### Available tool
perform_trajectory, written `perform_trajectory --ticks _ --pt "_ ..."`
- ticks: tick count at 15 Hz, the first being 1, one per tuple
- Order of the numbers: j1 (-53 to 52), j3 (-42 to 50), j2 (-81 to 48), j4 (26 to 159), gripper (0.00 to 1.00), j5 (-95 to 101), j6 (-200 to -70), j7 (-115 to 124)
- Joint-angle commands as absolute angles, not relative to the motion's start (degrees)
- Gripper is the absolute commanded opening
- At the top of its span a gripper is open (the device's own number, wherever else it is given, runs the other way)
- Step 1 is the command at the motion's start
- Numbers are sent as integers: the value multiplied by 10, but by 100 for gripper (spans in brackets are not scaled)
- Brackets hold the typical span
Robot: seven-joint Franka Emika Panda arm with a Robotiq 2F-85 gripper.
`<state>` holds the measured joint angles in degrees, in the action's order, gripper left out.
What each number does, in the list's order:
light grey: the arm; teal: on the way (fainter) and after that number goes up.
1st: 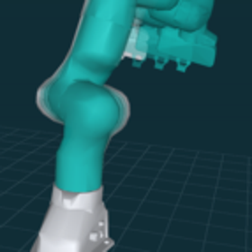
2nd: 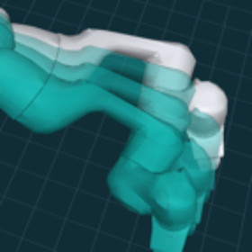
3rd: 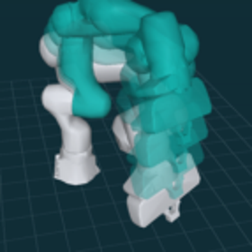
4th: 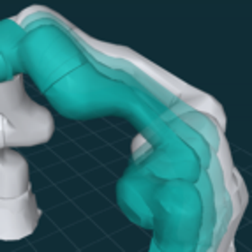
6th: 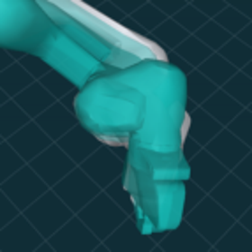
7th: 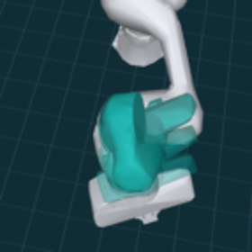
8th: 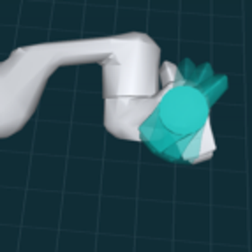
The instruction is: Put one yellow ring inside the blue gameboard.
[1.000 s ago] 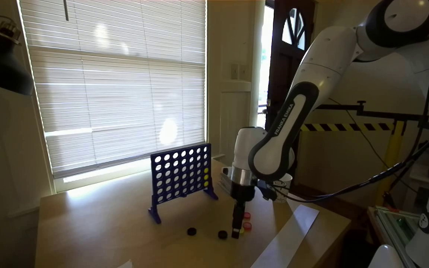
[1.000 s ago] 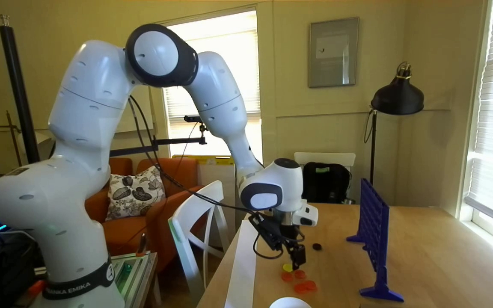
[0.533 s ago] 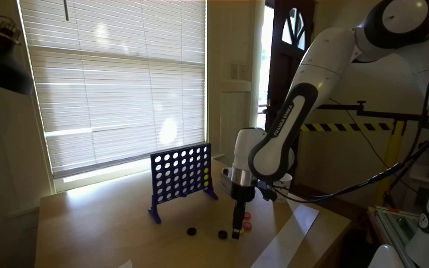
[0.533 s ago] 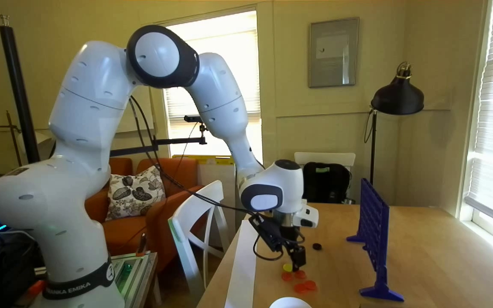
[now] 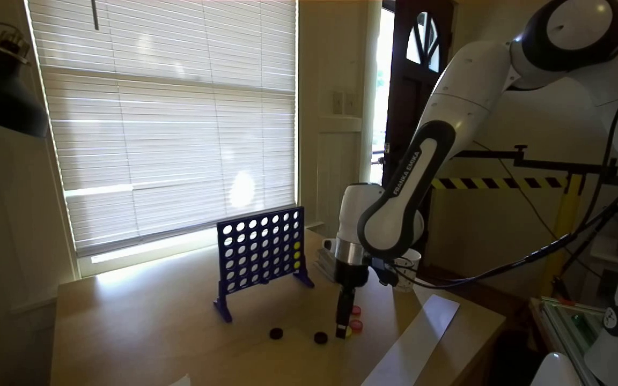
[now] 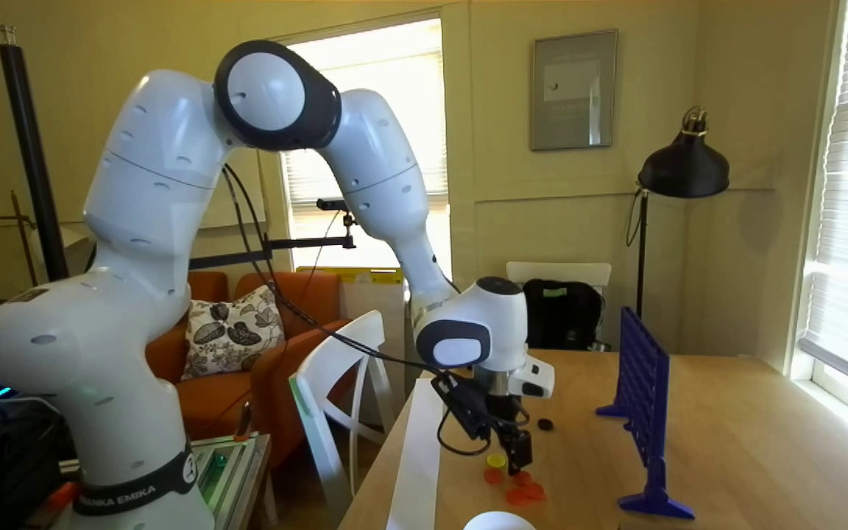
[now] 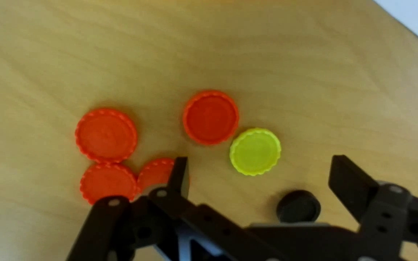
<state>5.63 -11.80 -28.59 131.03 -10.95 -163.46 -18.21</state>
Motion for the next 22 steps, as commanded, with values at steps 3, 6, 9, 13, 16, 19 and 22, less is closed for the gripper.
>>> perform_trajectory --ticks 3,6,9,13,16,19,22 --pt "38 -110 -280 1308 100 -84 -1624 -150" --pt "23 -98 -278 1310 100 -72 -1616 -131" --pt "16 -94 -275 1311 100 -66 -1614 -121" --pt "13 -91 -277 1310 72 -62 -1614 -119" --pt "13 -90 -277 1310 51 -61 -1612 -119" --pt "12 -84 -273 1310 31 -57 -1610 -118" --pt "10 -80 -271 1310 10 -54 -1608 -116"
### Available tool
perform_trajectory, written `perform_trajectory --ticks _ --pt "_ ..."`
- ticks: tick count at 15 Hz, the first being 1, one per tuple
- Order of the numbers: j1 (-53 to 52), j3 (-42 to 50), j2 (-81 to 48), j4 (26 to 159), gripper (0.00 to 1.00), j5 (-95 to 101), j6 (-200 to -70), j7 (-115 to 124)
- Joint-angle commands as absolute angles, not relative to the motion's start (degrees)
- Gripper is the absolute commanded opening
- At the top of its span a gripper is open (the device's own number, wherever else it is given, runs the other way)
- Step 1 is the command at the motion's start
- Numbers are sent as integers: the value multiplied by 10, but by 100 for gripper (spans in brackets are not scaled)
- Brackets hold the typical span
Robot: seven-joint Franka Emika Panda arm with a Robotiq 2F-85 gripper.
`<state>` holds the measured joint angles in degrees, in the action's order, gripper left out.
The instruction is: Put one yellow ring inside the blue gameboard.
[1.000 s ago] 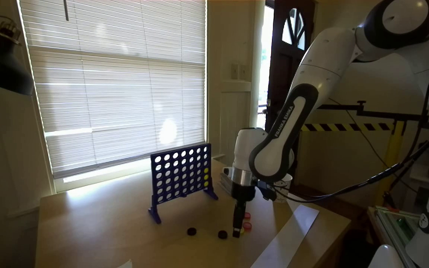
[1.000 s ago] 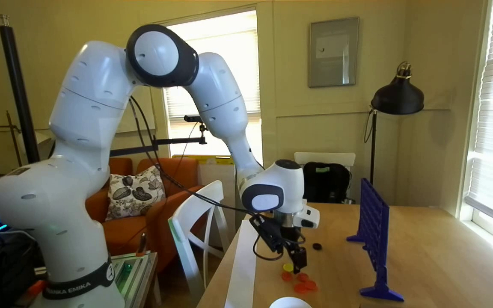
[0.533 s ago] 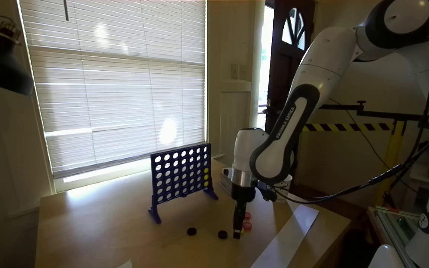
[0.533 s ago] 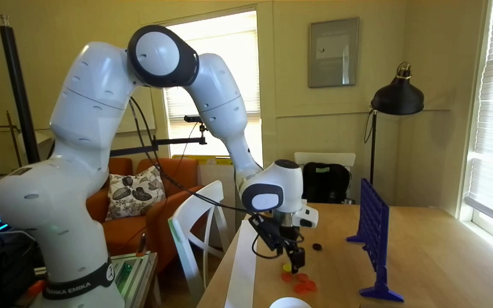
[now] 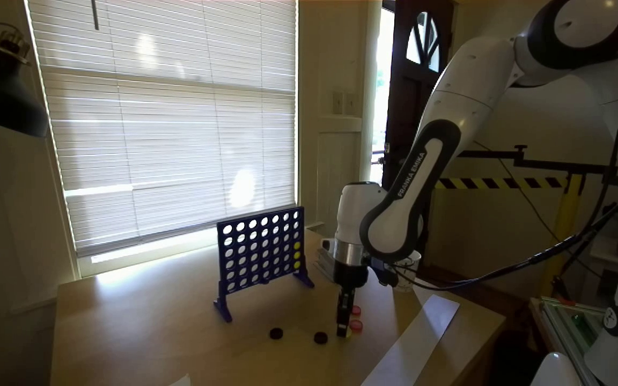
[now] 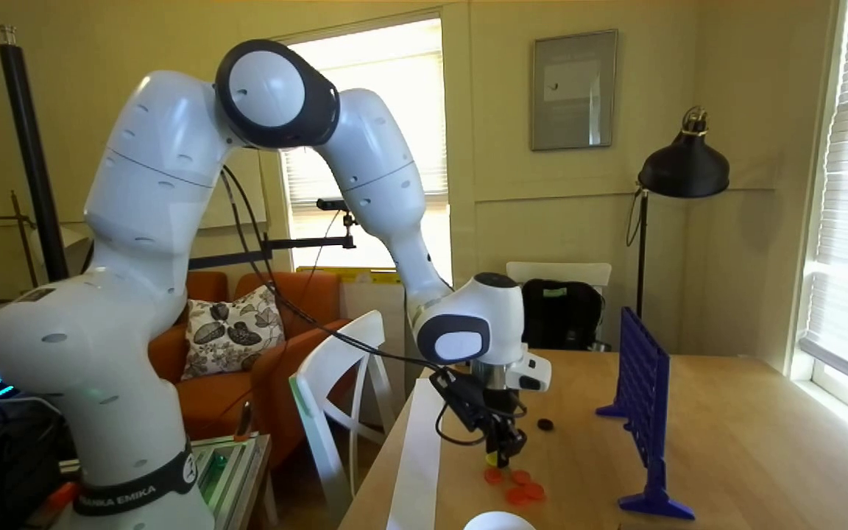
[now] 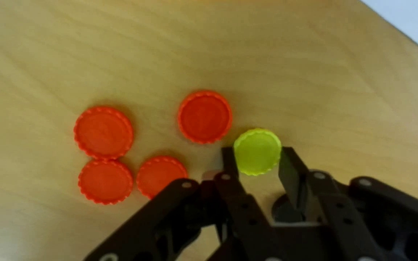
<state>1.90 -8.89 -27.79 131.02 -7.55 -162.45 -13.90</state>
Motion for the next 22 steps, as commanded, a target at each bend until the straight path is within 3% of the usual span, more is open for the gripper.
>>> perform_trajectory --ticks 1,15,22 --pt "9 -79 -269 1311 10 -53 -1604 -115" --pt "12 -87 -112 1391 10 -67 -1640 -117" --pt "15 -60 -28 1445 10 -64 -1742 -117"
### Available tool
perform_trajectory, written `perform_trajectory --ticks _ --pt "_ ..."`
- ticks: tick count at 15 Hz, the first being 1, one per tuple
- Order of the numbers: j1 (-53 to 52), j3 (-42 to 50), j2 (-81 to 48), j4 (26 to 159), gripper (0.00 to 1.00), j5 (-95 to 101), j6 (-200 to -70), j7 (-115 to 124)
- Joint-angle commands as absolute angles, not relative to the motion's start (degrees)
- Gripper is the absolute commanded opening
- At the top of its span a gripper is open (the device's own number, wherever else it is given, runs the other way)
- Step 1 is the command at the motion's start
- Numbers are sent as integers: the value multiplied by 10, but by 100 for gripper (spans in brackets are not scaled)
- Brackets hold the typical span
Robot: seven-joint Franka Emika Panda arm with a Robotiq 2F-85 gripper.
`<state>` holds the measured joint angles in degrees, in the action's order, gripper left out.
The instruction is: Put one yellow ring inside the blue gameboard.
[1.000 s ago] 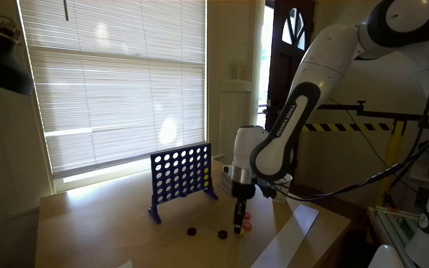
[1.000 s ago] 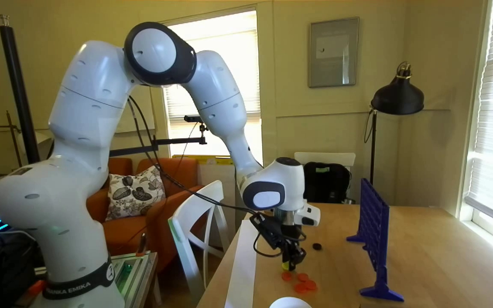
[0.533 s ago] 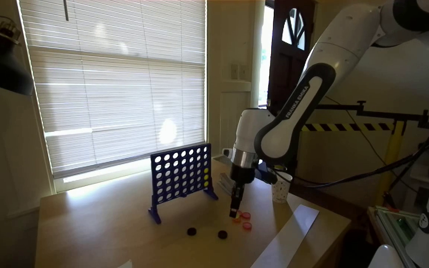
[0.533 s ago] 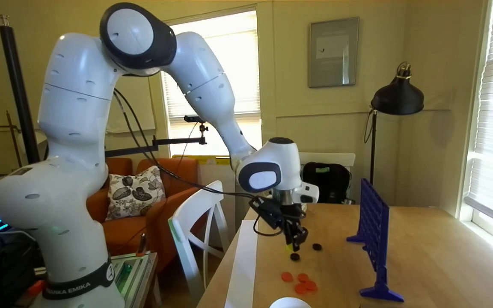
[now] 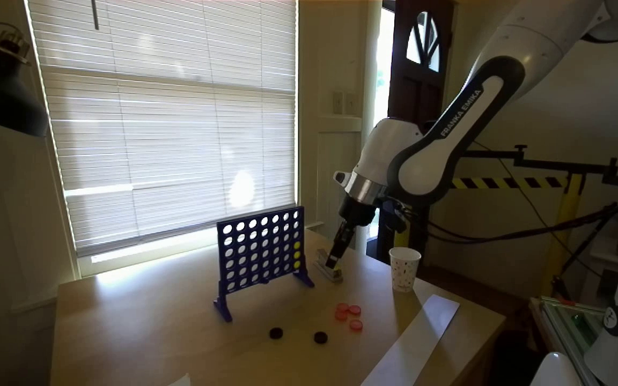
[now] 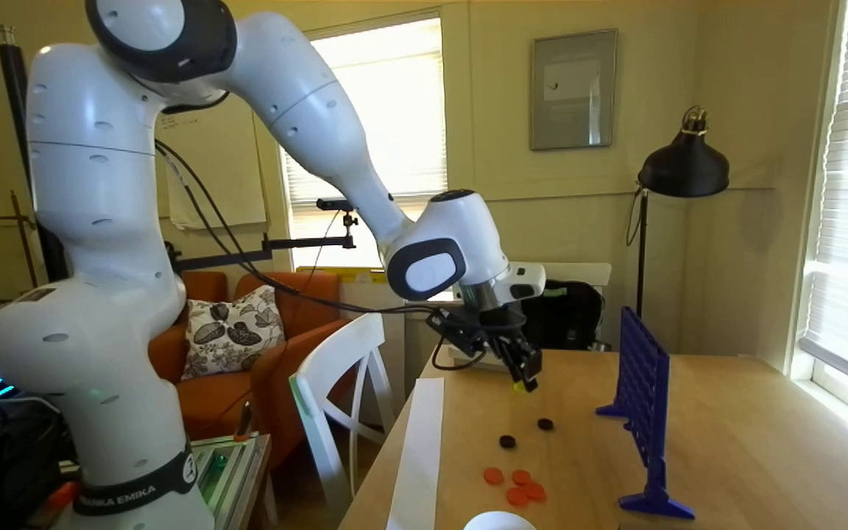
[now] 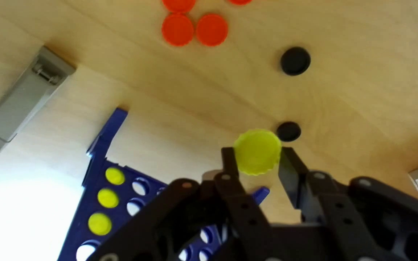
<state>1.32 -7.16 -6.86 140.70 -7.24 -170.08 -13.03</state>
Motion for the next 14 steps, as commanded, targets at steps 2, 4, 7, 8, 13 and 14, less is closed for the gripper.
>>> perform_trajectory --ticks 2,4,7,8,13,14 --pt "19 -51 -14 1453 10 -65 -1765 -119" --pt "21 -40 -2 1459 10 -64 -1788 -120" --pt "27 -25 10 1461 10 -59 -1816 -119" --pt "28 -21 14 1463 10 -61 -1828 -119" --pt "29 -13 6 1447 35 -72 -1839 -130" --pt "30 -12 8 1448 35 -72 -1841 -130"
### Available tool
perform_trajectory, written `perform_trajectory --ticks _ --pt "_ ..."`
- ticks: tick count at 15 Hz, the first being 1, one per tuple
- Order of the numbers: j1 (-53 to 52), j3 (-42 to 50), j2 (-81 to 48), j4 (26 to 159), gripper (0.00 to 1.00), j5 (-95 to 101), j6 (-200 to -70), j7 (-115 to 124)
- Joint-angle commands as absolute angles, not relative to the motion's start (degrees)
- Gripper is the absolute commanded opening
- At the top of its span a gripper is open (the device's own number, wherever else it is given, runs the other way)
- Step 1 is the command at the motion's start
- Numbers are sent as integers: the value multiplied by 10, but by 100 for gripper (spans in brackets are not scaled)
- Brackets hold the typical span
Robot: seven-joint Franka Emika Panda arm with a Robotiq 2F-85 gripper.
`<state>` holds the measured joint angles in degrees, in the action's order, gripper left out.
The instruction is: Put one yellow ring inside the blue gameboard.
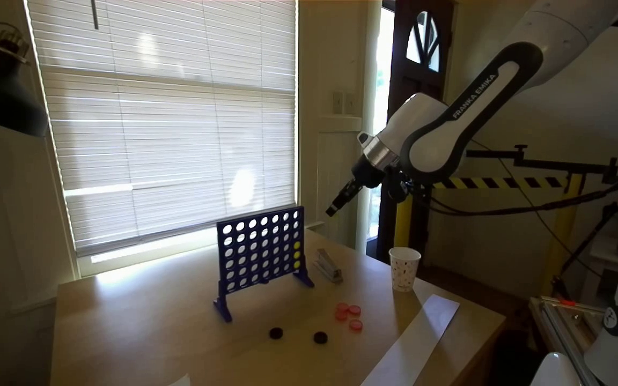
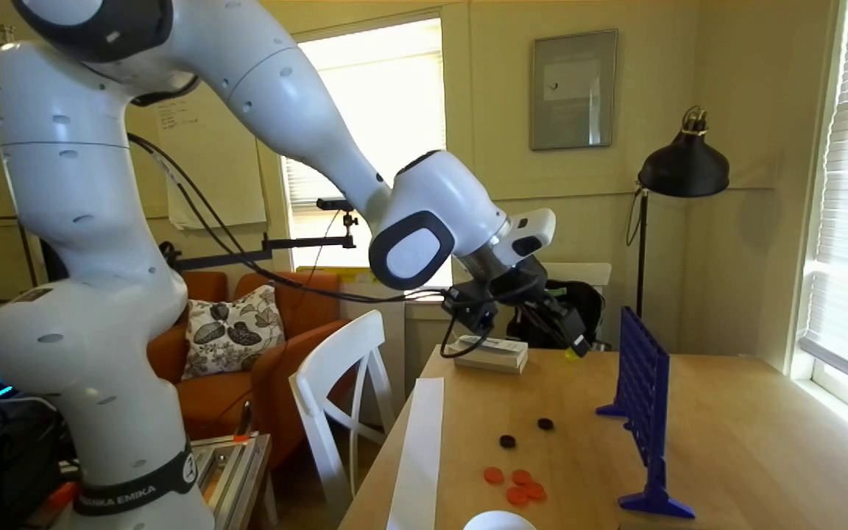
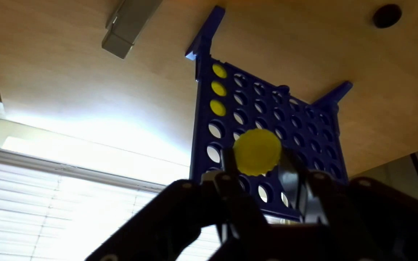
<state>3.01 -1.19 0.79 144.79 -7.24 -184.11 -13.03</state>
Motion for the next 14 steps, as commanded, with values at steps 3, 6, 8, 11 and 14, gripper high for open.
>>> perform_trajectory --ticks 3,6,8,11,14 --pt "30 -12 9 1450 35 -72 -1843 -130" --pt "30 -12 9 1451 35 -72 -1843 -130" --pt "31 -11 7 1449 10 -73 -1853 -129" --pt "39 -4 1 1444 10 -69 -1880 -128" --pt "39 18 -4 1441 10 -28 -1905 -98"
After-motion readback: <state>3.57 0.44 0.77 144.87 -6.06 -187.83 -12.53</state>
